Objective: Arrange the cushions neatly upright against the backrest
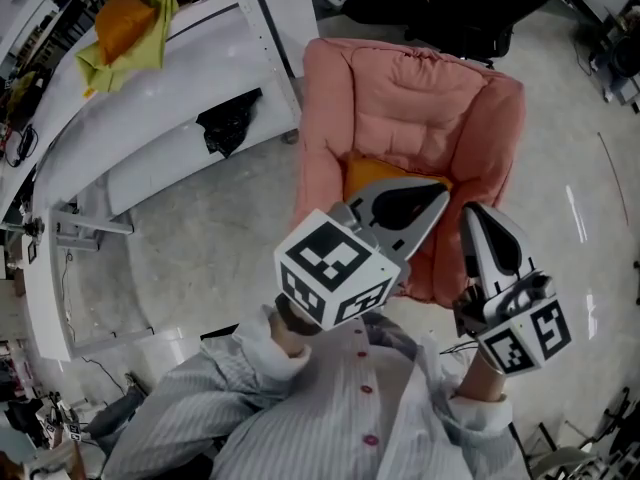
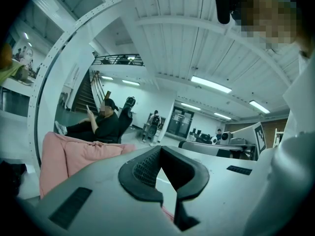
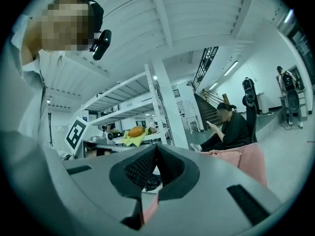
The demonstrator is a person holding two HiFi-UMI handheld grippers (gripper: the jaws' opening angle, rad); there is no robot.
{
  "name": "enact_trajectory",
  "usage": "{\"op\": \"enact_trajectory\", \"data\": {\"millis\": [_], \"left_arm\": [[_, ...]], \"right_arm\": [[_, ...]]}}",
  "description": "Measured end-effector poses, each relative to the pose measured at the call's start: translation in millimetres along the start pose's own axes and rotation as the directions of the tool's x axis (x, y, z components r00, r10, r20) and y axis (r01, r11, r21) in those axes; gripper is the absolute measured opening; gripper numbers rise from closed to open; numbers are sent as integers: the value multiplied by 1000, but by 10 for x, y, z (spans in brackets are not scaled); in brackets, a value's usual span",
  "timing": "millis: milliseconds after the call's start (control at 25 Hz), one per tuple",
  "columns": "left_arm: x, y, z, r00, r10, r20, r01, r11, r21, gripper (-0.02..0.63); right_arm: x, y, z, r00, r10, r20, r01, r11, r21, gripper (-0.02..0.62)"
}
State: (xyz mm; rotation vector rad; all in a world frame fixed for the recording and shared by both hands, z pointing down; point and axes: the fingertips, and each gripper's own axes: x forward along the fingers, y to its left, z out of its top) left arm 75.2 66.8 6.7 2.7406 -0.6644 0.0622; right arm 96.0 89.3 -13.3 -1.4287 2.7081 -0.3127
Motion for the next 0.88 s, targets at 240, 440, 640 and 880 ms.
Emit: {"op": "enact_trajectory", "data": {"millis": [240,440,640,880], "left_arm": [[-2,67,26,999,44,31,-44,999,-8,9],[-17,81,17,999,43,16,-43,999,24,10],[-28,65,-25,999,19,-41,-14,993,117,10],[-23,35,-114,997,-8,-81,22,984,175,11]], "right_arm": [[-24,-21,-22,1000,-7,-14,7,1000,3,12],[-50,-67,-62,999,-15,-28,15,1000,20,12],[-78,-75,-57,999,-18,-35,18,1000,21,12],[-80,-66,-96,999,-24,-39,24,1000,6,12]]}}
